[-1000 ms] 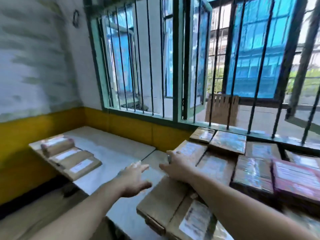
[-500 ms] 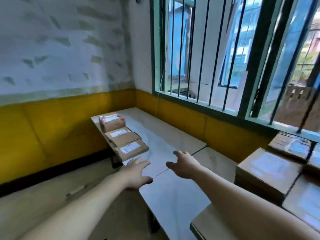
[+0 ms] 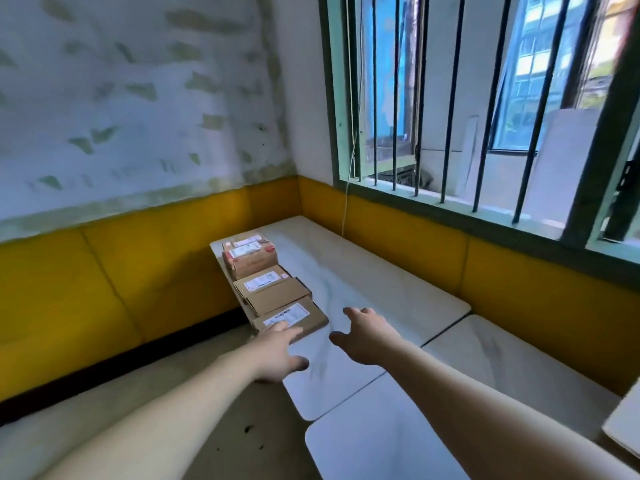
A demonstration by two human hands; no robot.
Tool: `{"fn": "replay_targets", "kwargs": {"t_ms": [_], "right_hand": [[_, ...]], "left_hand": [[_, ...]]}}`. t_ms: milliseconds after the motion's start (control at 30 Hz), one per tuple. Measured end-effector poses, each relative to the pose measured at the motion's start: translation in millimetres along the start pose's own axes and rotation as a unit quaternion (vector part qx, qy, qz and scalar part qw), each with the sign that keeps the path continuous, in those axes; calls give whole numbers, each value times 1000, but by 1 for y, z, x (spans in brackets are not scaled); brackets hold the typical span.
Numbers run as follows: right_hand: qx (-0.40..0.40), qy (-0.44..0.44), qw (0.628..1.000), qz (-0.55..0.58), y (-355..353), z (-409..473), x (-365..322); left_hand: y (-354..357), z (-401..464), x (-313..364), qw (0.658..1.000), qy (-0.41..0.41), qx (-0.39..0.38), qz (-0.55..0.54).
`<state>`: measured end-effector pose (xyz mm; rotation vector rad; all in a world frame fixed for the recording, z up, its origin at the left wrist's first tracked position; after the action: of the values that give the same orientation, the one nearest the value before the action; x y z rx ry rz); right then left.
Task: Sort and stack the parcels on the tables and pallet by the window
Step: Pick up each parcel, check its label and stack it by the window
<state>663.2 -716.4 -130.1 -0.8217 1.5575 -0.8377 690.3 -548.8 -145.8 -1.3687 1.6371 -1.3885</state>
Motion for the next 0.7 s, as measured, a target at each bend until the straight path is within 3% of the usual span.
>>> {"fn": "replay_targets", "kwargs": {"t_ms": [367, 700], "right_hand": [[-15, 34, 999, -14, 30, 105, -38], [4, 52, 999, -8, 63, 234, -133]], "left_hand": [[-24, 101, -69, 999, 27, -9, -26], [-84, 188, -183, 997, 69, -4, -31]]}}
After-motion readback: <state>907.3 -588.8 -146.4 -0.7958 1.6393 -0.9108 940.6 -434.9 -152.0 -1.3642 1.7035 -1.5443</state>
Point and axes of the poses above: each hand's wrist, its own z-axis towards the middle knuckle, its own y-axis out of the palm, x = y × z, the point moved 8 cm from there along z, towards the middle knuckle, and after that the axes turned 3 degrees about z, right-handed, at the moved point
